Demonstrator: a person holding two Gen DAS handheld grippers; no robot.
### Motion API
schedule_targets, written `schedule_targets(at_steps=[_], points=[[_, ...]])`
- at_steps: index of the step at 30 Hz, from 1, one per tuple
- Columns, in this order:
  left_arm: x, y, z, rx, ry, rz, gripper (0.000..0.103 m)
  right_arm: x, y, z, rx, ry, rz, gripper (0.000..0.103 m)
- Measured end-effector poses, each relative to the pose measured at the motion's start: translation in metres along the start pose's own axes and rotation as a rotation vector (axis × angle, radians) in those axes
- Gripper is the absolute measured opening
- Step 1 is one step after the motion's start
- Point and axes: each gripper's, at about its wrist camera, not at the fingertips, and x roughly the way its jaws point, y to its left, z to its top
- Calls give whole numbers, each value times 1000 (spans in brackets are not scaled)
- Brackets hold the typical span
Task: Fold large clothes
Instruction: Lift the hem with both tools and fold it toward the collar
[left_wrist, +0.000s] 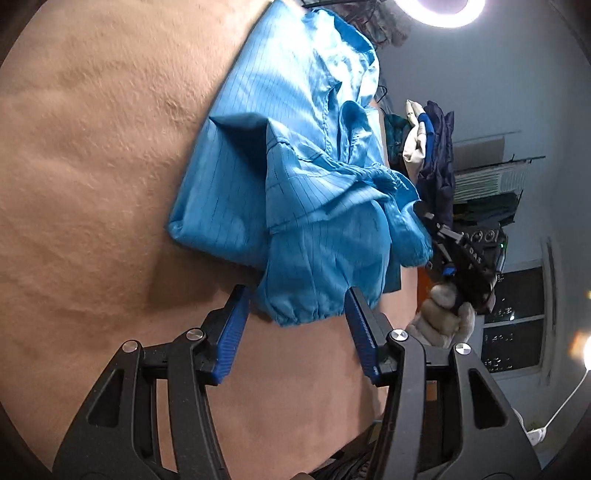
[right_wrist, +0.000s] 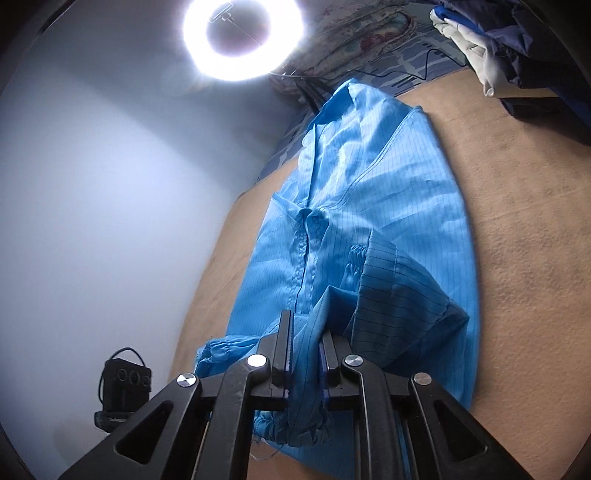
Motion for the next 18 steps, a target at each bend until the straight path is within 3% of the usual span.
schedule_targets(at_steps=[6, 11, 18], points=[[15, -5, 33, -70, -43, -100, 54, 2, -2, 8, 34, -21, 15, 14], [8, -25, 63, -95, -174, -188, 54, 7, -3, 25, 99, -69, 38, 39], [-16, -39, 80, -48, -284, -132, 54, 5, 9, 31, 60, -66, -18, 57]])
